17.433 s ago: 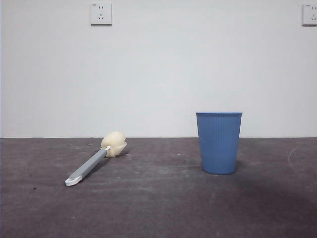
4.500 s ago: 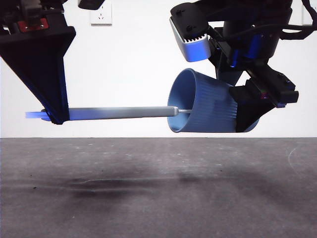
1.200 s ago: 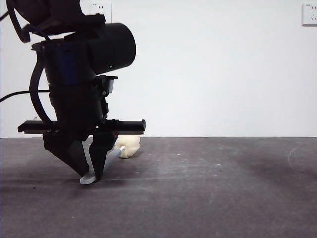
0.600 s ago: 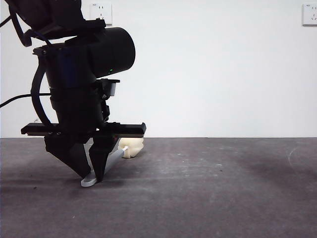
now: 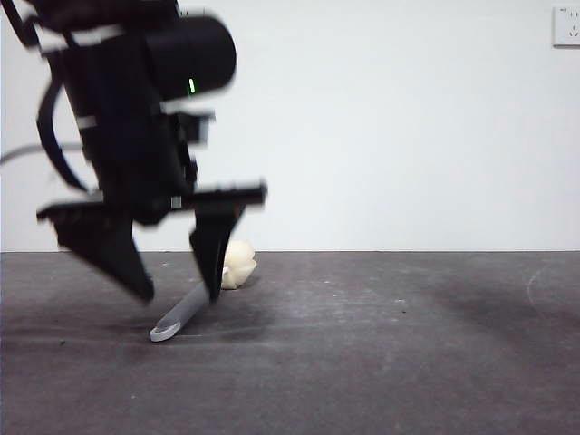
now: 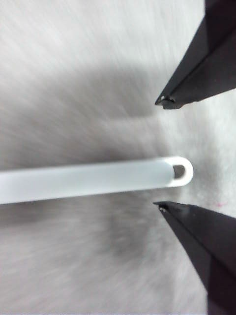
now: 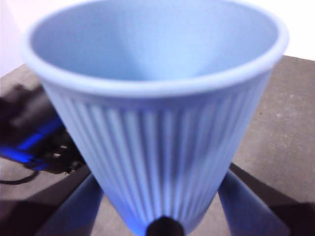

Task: Pick up the cup brush,pick up the cup,insert the brush into the cup,clean the cup,put the cup brush back,put the cup back to the fixed position on the table

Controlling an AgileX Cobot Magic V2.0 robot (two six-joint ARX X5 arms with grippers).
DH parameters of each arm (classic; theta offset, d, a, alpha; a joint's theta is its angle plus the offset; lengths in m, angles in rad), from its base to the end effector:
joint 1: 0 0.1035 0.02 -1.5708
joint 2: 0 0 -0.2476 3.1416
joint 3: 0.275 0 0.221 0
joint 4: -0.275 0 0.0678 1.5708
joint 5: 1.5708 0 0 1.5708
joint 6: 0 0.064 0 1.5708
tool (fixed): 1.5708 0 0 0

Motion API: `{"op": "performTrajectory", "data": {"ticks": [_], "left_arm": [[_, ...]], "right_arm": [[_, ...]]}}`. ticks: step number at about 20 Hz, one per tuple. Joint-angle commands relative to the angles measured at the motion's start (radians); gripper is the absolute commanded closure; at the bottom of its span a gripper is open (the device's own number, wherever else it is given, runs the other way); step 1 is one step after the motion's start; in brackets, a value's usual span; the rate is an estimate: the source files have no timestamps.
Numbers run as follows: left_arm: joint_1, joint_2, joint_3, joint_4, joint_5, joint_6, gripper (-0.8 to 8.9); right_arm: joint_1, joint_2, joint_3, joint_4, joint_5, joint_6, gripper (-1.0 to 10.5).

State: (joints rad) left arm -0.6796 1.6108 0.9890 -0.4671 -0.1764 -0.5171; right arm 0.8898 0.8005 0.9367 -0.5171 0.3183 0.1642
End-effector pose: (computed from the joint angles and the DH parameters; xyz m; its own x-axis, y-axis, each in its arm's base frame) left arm 0.2391 -0.1788 0.1599 0.4652 -0.1503 -0.8724 0.1421 0.9854 -0.0939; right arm 0.1223 0.1191 0.3217 0.7982 0.4880 -0.3531 -0.5093 0.8598 0.0370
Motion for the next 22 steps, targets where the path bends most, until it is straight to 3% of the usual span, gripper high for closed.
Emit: {"op": "performTrajectory", "data": {"ticks": [1,3,12,18,22], "left_arm": [[0.001,-0.101,-0.004,0.0,-0.005,0.058,4.89],[-0.004,-0.209,-0.004,-0.011,-0.006,0.116,4.89],[-0.006,-0.717,-0.004,-0.217,-0.056,0.216,4.9],[-0.006,-0.874,-0.004,-0.34,-0.056,0.227,4.9],[-0.006,-0.891,-0.004,-0.397,-0.057,0.227,4.9]], "right_arm": [[-0.006,0.061,-0.018,0.1,0.065,-0.027,9.6],[-0.024,0.138,-0.068,0.217,0.135,-0.055,9.6],[-0.152,0.409,-0.38,0.779,0.124,-0.113,9.6],[-0.233,0.702,-0.414,1.124,0.016,-0.11,9.6],[-0.278,0.896,-0.414,1.284,-0.008,-0.102,9.6]]}}
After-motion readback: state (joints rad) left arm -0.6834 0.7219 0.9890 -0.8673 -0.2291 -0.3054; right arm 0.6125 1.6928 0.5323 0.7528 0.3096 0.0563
